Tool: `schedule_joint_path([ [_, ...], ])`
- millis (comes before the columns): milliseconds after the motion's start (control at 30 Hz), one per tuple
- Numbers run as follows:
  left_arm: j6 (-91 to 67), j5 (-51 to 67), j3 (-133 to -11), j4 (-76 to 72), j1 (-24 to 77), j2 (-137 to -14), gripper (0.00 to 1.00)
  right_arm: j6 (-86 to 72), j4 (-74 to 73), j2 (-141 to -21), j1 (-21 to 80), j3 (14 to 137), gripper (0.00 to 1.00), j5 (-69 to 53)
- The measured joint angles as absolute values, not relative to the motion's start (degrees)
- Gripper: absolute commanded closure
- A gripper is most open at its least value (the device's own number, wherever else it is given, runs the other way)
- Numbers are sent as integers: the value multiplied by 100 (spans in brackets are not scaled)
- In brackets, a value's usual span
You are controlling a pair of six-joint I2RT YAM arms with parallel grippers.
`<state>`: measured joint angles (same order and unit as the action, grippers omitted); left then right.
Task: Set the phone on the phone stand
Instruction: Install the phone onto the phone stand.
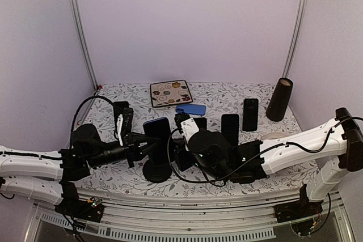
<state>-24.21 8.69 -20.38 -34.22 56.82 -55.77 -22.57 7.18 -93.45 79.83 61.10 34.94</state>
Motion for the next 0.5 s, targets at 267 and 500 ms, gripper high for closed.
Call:
schedule_joint_path([
  [267, -2421, 56, -2235, -2912, 5874, -5507, 100, -2342, 580, -9428, 7988, 6250, 98, 3715],
  [500, -2421, -390, -2370, -2598, 6077, -5502, 100, -2362, 510, -9474, 7988, 6322, 98, 3743],
])
